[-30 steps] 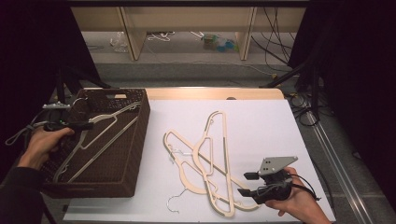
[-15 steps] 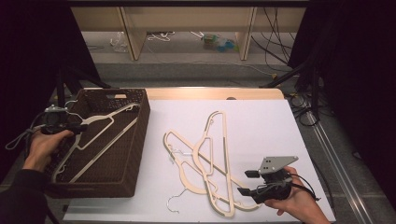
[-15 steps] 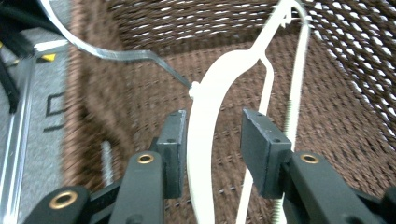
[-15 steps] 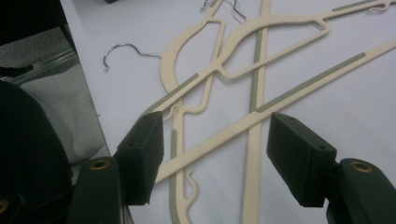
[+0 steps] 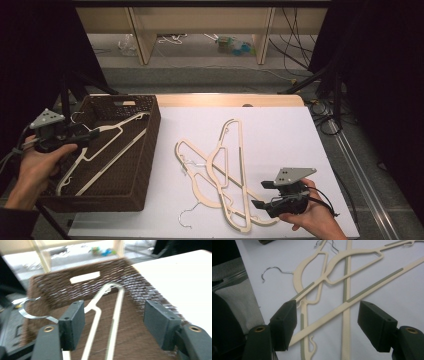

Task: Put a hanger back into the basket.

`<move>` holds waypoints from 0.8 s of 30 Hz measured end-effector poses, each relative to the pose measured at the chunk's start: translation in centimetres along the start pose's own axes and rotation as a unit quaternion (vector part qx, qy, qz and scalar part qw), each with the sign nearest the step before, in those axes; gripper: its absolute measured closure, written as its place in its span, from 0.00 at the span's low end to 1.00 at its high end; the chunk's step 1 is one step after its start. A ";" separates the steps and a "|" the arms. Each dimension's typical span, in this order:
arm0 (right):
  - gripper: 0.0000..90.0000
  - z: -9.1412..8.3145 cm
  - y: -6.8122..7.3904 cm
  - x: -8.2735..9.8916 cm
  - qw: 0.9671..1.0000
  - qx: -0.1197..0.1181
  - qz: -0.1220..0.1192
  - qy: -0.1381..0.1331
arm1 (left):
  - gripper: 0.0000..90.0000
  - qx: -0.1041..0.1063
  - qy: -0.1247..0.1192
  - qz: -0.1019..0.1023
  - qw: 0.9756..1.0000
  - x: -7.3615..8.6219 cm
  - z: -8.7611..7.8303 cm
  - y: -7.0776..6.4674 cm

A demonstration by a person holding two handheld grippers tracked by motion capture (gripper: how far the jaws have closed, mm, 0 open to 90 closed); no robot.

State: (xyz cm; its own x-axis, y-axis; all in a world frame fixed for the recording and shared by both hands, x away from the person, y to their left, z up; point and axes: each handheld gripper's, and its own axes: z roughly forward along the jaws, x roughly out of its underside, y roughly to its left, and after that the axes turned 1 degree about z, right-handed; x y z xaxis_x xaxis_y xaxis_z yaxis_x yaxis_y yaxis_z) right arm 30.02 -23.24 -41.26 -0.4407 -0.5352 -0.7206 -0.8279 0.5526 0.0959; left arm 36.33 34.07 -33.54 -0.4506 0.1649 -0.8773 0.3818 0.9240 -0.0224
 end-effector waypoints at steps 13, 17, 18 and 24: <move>0.35 1.5 0.3 0.1 0.997 0.049 0.050 0.010 | 0.29 0.134 -0.004 0.056 0.989 2.3 -1.2 -11.4; 0.35 2.1 0.9 -0.2 0.997 0.046 0.056 0.016 | 0.27 0.164 0.001 0.068 0.984 3.2 -1.0 -14.2; 0.35 2.4 1.2 -0.3 0.997 0.046 0.056 0.012 | 0.27 0.170 0.003 0.068 0.983 3.5 -0.9 -14.8; 0.35 3.6 2.2 -0.8 0.998 0.036 0.055 0.020 | 0.23 0.194 0.015 0.079 0.978 5.1 -0.3 -17.4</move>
State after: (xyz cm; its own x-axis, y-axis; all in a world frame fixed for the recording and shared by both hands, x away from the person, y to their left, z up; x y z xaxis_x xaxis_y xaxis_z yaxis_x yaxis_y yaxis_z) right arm 29.73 -19.33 -42.94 -0.5416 -0.4938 -0.6803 -0.7476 0.6530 0.1212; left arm 27.14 18.91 -37.52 -0.3833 0.3109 -0.8697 0.7229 0.6870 -0.0730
